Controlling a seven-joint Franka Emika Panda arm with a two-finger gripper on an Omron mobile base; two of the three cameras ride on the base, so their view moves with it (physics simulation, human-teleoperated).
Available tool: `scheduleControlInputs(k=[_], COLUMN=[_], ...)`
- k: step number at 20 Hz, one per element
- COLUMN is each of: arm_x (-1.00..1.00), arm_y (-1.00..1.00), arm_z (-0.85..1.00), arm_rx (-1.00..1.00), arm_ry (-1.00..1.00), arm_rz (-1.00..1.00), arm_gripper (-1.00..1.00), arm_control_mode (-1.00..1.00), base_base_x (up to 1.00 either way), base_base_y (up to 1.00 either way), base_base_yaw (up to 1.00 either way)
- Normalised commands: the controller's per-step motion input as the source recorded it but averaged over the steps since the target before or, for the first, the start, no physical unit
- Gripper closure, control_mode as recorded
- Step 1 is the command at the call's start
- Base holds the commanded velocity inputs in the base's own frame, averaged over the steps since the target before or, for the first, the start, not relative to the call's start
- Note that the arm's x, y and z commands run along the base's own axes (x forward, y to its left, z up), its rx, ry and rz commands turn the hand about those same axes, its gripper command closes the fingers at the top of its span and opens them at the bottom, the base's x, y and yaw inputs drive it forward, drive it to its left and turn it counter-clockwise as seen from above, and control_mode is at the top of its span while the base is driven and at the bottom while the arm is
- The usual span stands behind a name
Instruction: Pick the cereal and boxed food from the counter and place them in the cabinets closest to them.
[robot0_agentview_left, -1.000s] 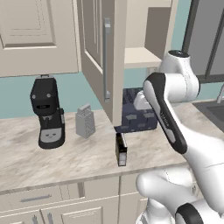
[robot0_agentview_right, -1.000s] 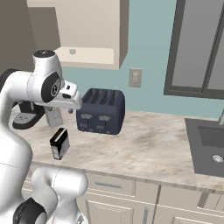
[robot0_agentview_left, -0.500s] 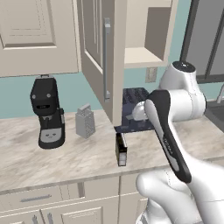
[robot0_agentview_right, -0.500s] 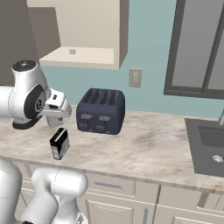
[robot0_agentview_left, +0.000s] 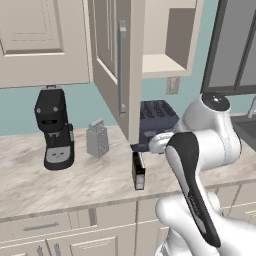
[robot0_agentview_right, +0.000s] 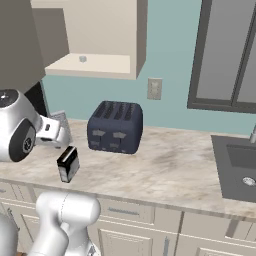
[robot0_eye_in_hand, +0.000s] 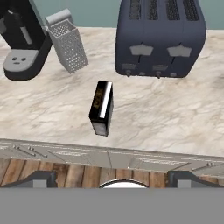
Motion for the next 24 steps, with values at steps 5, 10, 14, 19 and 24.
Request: scheduleControlInputs(k=[5,10,14,19,24], arm_x=[0.06,0.17,0.19,0.14,0.08], arm_y=[0.14,0.09,0.05,0.01,0.01], arm_z=[-0.13,-0.1,-0.08,-0.17,-0.33], arm_rx=[-0.01,0.0,0.0,0.0,0.0], arm_ry=[-0.02,0.0,0.0,0.01,0.02], arm_rz=[-0.01,-0.02,-0.03,-0.02,-0.01], arm_gripper=[-1.0,-1.0,-1.0,-1.0,-1.0], arm_control_mode=[-1.0,-1.0,-1.0,-1.0,-1.0], base_base_x=[0.0,0.0,0.0,0.0,0.0], base_base_y=[0.0,0.0,0.0,0.0,0.0], base_base_yaw=[0.0,0.0,0.0,0.0,0.0])
